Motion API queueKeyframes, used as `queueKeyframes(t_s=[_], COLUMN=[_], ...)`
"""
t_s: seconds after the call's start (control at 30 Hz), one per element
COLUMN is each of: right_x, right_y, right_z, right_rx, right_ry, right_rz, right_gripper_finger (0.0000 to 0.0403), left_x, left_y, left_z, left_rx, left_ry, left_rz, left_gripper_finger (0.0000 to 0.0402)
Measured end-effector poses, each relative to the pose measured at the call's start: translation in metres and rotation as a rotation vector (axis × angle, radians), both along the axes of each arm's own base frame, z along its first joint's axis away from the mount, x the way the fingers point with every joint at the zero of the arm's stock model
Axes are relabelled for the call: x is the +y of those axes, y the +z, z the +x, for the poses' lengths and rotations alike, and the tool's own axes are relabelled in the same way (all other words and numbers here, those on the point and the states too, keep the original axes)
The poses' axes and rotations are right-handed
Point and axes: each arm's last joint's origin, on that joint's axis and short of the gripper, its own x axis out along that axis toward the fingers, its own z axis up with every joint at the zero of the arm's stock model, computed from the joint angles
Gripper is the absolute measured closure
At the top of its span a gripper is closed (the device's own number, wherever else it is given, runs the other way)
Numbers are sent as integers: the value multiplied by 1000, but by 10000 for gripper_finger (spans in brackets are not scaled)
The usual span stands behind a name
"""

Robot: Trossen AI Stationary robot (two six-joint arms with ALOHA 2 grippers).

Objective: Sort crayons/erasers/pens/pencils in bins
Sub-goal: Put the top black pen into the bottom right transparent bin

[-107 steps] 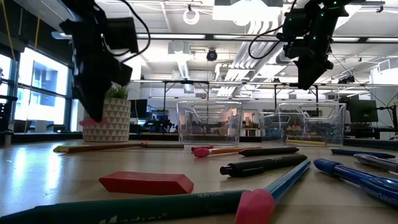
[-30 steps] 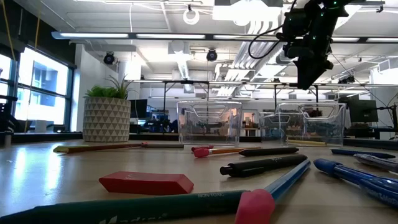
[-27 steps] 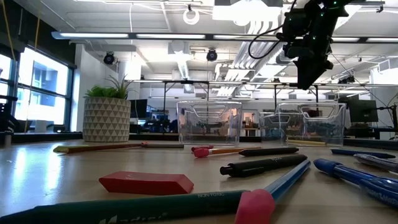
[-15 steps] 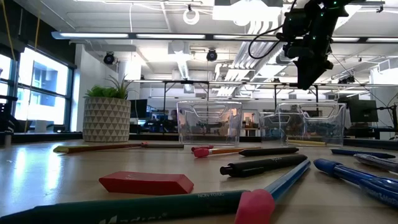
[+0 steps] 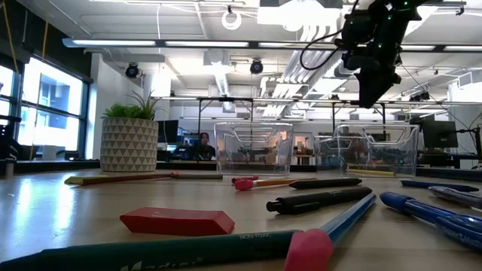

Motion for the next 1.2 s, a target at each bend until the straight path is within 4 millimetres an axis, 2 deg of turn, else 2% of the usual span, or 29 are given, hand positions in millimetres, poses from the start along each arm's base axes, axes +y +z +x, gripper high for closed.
queueKeyframes(t_s=[0.4, 0.6, 0.8, 1.2], right_x=[18, 30, 47, 84], right_y=[3, 4, 4, 5], right_z=[25, 36, 46, 64], right_rx=[-44, -58, -86, -140], right_ry=[184, 257, 358, 582], right_rz=[-56, -66, -34, 37], right_gripper_finger=[261, 261, 261, 261], left_x=[24, 46, 69, 119], left_y=[47, 66, 76, 77], left_z=[-22, -28, -24, -2], left_rx=[-193, -356, -491, -506], left_ry=[12, 53, 43, -98], left_rz=[-132, -109, -2, 177], left_gripper_finger=[238, 238, 238, 239])
